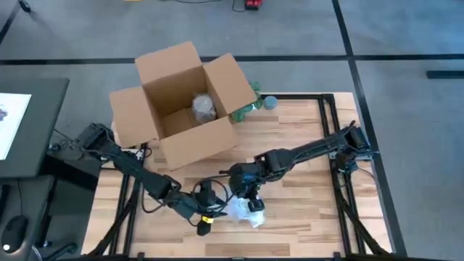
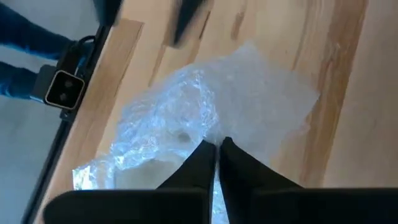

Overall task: Wrap mug
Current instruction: Wrap the blue mug with the bubble wrap

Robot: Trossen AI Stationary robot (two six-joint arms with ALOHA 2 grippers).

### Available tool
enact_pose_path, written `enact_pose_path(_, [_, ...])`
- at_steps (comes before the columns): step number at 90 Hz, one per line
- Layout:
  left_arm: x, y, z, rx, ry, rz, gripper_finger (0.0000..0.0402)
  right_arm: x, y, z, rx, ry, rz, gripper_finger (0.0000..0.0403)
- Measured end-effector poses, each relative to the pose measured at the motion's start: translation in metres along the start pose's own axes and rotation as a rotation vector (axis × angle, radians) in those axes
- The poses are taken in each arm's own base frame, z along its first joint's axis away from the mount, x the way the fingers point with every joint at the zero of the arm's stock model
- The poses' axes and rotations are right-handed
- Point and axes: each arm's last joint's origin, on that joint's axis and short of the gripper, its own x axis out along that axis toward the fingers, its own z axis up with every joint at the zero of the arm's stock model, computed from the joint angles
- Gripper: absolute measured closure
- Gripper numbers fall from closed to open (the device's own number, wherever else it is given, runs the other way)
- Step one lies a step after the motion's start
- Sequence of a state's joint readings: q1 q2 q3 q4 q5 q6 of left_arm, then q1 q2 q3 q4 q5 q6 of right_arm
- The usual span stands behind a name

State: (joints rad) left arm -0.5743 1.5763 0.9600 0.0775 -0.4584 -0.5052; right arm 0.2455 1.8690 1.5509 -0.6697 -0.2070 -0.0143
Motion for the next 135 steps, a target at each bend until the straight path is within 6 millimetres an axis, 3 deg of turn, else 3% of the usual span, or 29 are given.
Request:
enact_pose_path(15, [0.008,0.007,-0.003,-0.049,-0.001,0.08,0.017,0.0,0.0,0.0,-0.047,0.0,0.0,0.0348])
enact_pose_path(40, [0.024,0.01,-0.016,-0.117,0.038,0.094,0.0178,0.0,-0.001,0.001,-0.047,-0.014,-0.008,0.0331])
enact_pose_path(53, [0.026,0.007,-0.018,-0.163,0.048,0.064,0.0219,0.0,-0.003,0.001,-0.026,-0.013,-0.024,0.0331])
enact_pose_path(80, [0.024,0.003,-0.016,-0.176,0.068,0.021,0.0385,-0.027,0.0,0.011,0.191,0.069,-0.041,0.0331])
enact_pose_path(90, [0.024,0.003,-0.016,-0.18,0.07,0.021,0.0394,-0.04,0.004,0.009,0.447,0.158,-0.056,0.0331])
enact_pose_path(99, [0.024,0.003,-0.016,-0.195,0.071,0.02,0.0396,-0.045,0.012,-0.006,0.674,0.314,-0.133,0.0331])
enact_pose_path(112, [0.024,0.003,-0.016,-0.203,0.065,0.014,0.0399,-0.021,0.029,-0.031,0.69,0.415,-0.234,0.0331])
enact_pose_path(123, [0.025,0.002,-0.014,-0.22,0.052,0.002,0.0399,0.012,0.041,-0.046,0.736,0.345,-0.199,0.0331])
enact_pose_path(135, [0.025,0.0,-0.011,-0.324,0.026,-0.023,0.0401,0.031,0.048,-0.047,0.842,0.21,-0.139,0.0336])
